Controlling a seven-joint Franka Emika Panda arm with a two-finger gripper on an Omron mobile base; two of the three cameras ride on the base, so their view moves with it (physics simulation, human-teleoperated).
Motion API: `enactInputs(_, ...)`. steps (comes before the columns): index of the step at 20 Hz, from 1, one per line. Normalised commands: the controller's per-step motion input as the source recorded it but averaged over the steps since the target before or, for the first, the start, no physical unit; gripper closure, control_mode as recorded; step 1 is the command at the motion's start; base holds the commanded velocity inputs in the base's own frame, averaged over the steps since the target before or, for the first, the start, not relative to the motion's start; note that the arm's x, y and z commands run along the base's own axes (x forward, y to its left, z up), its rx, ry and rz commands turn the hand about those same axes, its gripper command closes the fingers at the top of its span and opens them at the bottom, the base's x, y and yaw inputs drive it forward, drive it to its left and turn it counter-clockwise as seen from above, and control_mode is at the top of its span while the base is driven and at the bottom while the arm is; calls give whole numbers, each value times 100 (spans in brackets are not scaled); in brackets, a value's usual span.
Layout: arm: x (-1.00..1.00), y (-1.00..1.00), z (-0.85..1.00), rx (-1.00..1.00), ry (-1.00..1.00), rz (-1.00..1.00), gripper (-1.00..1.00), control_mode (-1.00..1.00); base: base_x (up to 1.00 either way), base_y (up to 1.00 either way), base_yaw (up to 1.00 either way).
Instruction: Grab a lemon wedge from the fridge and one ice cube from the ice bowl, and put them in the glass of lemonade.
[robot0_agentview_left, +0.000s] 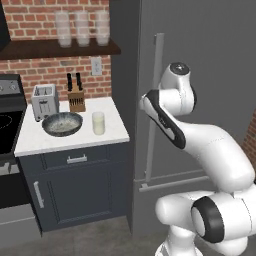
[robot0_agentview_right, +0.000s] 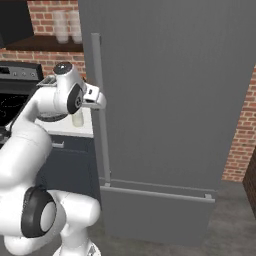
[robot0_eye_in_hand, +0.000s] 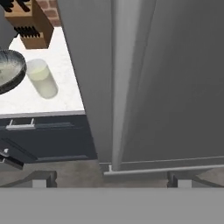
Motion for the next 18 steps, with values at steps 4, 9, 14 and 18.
enactInputs(4, 34, -28, -28, 0, 0, 1, -100, -100, 0, 0, 0)
enactInputs(9, 25, -27, -28, 1, 0, 2, -100, -100, 0, 0, 0)
enactInputs(14, 45, 0, -23, 0, 1, 6, -100, -100, 0, 0, 0)
enactInputs(18, 57, 0, -13, 0, 1, 9, -100, -100, 0, 0, 0)
